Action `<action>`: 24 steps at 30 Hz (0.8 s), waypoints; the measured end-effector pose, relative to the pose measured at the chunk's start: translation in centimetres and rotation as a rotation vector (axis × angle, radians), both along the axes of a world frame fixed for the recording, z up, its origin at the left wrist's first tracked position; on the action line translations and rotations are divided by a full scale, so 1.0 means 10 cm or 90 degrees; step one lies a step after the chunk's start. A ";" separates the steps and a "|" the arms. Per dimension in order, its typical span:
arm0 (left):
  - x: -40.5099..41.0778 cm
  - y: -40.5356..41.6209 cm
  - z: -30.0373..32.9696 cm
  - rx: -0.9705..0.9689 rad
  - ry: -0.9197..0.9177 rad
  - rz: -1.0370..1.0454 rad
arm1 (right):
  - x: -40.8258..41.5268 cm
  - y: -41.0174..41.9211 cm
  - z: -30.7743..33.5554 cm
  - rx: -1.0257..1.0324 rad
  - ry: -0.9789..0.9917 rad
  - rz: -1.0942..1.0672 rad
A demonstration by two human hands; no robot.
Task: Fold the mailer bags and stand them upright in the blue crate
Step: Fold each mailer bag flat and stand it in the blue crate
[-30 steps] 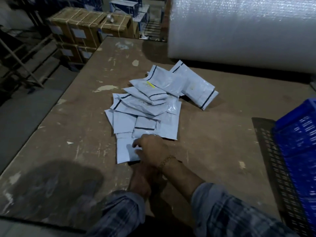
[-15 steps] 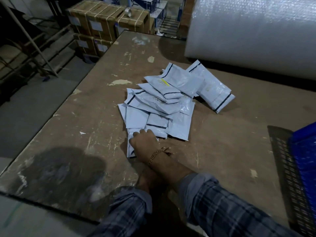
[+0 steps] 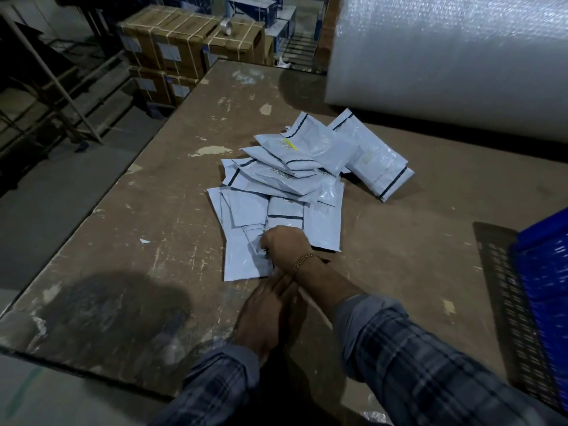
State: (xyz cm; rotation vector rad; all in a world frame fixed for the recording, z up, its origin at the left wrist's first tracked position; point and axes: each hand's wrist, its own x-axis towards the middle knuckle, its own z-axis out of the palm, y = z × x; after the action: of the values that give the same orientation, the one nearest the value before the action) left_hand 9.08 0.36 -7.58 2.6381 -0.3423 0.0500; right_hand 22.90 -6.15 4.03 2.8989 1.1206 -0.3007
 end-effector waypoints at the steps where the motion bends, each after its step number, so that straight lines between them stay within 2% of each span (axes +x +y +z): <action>1: -0.02 0.01 0.07 0.022 0.002 0.001 | 0.04 -0.05 -0.02 0.009 0.002 -0.004; 3: -0.11 0.05 0.12 0.024 -0.010 0.029 | 0.09 -0.17 -0.08 0.033 0.012 -0.023; 5: -0.20 0.06 0.19 -0.015 -0.008 0.065 | 0.14 -0.34 -0.16 0.090 0.058 -0.059; 8: -0.24 0.07 0.22 -0.007 -0.020 0.089 | 0.10 -0.68 -0.18 0.201 0.121 -0.131; 13: -0.22 0.09 0.16 0.006 -0.006 0.095 | -0.33 -1.34 0.03 0.561 0.144 -0.295; 18: -0.21 0.04 0.17 0.017 -0.027 0.113 | -0.65 -2.12 0.07 0.817 0.210 -0.577; 21: -0.20 -0.03 0.16 0.001 -0.035 0.146 | -0.81 -2.63 -0.02 0.826 0.222 -0.731; 24: -0.17 -0.26 0.18 -0.119 -0.020 0.280 | -1.01 -3.04 -0.10 0.752 0.265 -0.836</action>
State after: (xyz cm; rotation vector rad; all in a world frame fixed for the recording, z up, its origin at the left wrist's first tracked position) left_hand 7.35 -2.21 -5.75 2.4778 0.2272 0.2529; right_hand 12.83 -36.55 3.04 4.1661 -1.4021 -0.2630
